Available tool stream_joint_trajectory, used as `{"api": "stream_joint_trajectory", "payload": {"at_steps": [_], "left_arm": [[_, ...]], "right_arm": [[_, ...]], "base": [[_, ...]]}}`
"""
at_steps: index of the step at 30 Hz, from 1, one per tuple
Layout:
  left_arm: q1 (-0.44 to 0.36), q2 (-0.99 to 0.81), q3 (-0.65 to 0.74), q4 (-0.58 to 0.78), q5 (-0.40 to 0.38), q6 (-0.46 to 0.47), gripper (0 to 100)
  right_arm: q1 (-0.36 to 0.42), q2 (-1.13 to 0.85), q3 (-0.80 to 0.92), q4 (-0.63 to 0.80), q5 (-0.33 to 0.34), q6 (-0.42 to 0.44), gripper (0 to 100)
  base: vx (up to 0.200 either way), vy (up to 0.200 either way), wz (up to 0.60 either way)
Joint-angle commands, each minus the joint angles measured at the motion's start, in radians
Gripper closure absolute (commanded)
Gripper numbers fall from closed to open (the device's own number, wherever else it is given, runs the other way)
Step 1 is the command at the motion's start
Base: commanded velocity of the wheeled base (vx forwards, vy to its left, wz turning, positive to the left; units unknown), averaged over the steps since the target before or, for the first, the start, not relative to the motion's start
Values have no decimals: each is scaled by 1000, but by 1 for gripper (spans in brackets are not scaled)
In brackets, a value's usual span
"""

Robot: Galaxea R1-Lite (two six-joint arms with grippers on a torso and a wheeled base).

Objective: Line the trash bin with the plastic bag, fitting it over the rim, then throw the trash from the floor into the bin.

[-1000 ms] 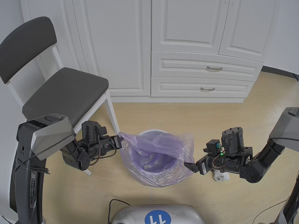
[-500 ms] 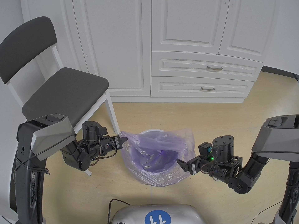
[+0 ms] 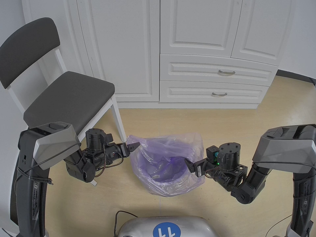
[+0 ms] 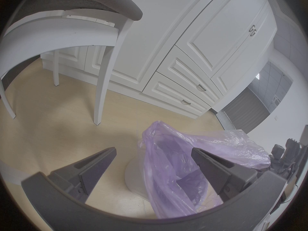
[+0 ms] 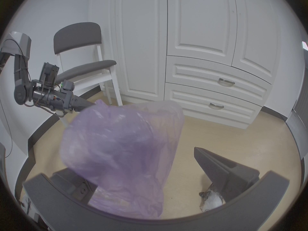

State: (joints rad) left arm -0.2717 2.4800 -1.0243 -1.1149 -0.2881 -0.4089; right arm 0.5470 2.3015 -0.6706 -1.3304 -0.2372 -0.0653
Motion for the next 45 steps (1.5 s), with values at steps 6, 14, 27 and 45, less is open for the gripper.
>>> {"api": "stream_joint_trajectory", "payload": {"at_steps": [6, 14, 27, 45], "left_arm": [[0, 0, 3, 0, 0, -1, 0], [0, 5, 1, -2, 0, 2, 0], [63, -53, 64, 7, -43, 24, 0], [54, -43, 73, 7, -57, 62, 0]], "right_arm": [[-16, 53, -63, -9, 3, 15, 100], [4, 119, -136, 19, 22, 137, 100], [87, 142, -253, 214, 194, 559, 100], [-10, 159, -572, 677, 296, 838, 100]], "base": [[0, 0, 0], [0, 0, 0], [0, 0, 0], [0, 0, 0]]}}
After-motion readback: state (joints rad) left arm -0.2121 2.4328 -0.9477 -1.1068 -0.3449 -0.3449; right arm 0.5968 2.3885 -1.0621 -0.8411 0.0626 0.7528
